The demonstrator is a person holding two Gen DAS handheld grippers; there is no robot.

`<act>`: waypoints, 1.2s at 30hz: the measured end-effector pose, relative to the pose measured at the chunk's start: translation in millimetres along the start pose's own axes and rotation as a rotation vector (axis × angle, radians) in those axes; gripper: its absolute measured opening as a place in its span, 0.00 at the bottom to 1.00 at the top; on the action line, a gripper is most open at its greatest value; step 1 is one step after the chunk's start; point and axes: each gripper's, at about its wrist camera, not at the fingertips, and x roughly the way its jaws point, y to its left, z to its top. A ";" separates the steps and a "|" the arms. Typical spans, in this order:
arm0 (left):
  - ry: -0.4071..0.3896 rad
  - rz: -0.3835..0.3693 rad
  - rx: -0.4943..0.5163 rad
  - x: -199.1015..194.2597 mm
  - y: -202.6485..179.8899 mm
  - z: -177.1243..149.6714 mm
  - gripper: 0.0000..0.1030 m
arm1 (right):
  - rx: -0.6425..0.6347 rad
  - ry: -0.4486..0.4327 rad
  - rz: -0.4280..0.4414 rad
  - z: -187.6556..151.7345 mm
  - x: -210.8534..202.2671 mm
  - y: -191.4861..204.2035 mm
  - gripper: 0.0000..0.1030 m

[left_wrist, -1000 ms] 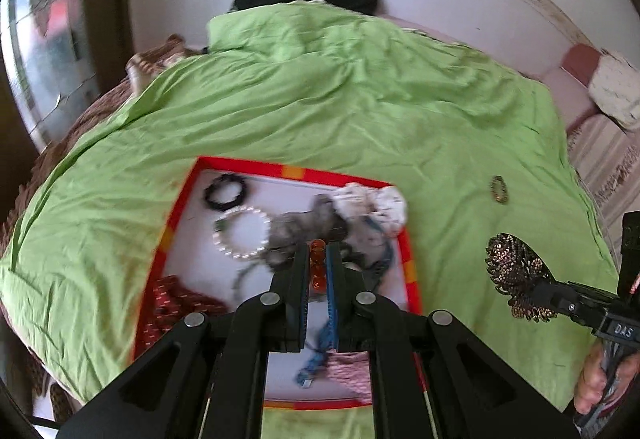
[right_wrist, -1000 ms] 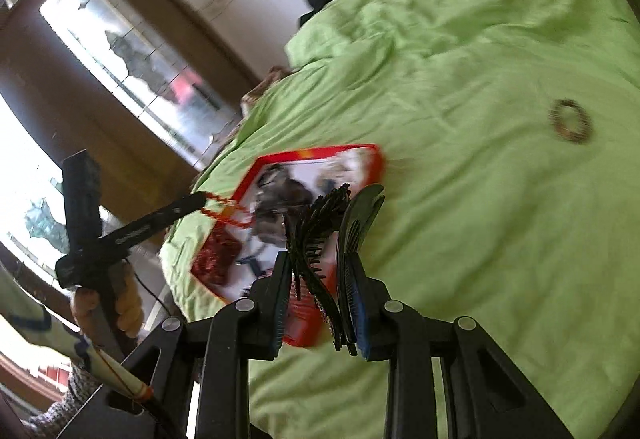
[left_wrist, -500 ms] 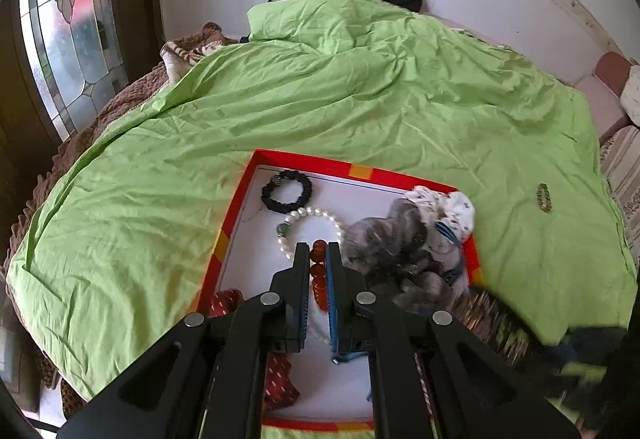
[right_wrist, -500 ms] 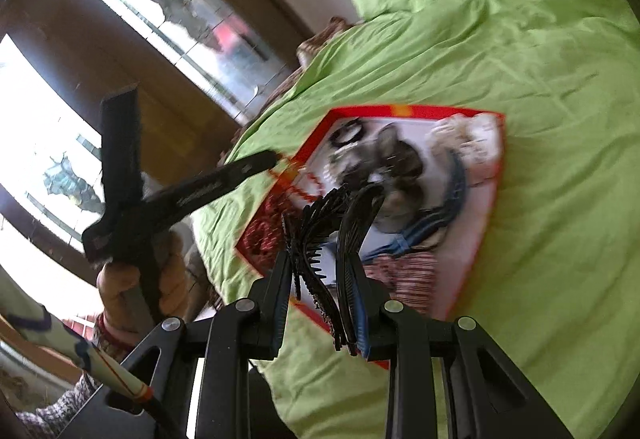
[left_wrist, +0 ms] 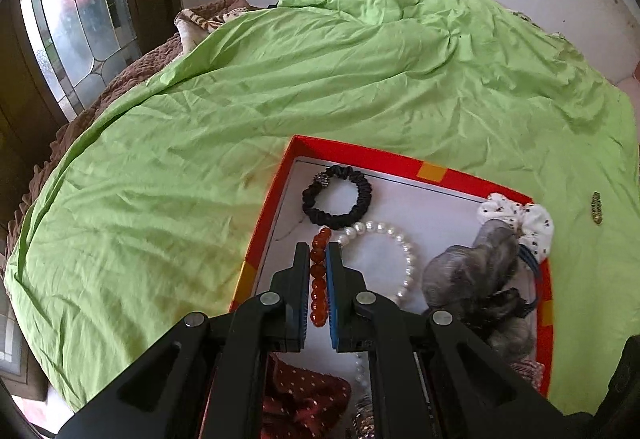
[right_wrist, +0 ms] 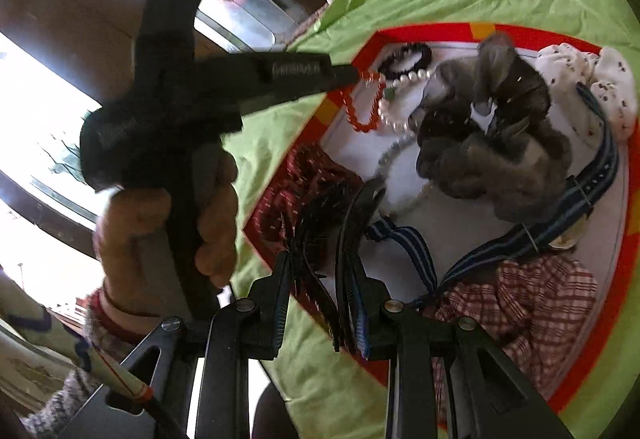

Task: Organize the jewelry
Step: 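Carry the bead bracelet and claw clip into the tray and open both tools, then move both tools back toward the leopard-print scrunchie on the bed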

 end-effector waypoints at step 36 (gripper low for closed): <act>-0.294 0.122 -0.012 -138.9 -36.2 -46.3 0.59 | -0.162 -0.198 -0.269 -65.5 -94.5 24.0 0.61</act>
